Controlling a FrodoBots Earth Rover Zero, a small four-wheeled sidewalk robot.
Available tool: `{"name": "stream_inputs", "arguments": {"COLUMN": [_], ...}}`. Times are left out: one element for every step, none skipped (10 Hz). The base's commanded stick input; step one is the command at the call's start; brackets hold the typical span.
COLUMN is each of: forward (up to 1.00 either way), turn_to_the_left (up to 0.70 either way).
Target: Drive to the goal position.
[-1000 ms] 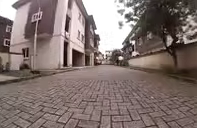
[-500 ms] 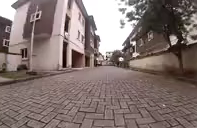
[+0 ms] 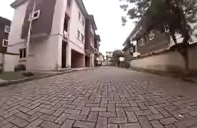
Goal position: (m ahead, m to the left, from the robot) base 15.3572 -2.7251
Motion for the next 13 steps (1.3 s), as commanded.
{"name": "stream_inputs", "arguments": {"forward": [0.70, 0.70, 0.70, 0.70, 0.70, 0.70, 0.70, 0.70, 0.70, 0.70, 0.70, 0.70, 0.70], "turn_to_the_left": [0.00, 0.00, 0.00, 0.00, 0.00, 0.00, 0.00, 0.00, 0.00, 0.00, 0.00, 0.00, 0.00]}}
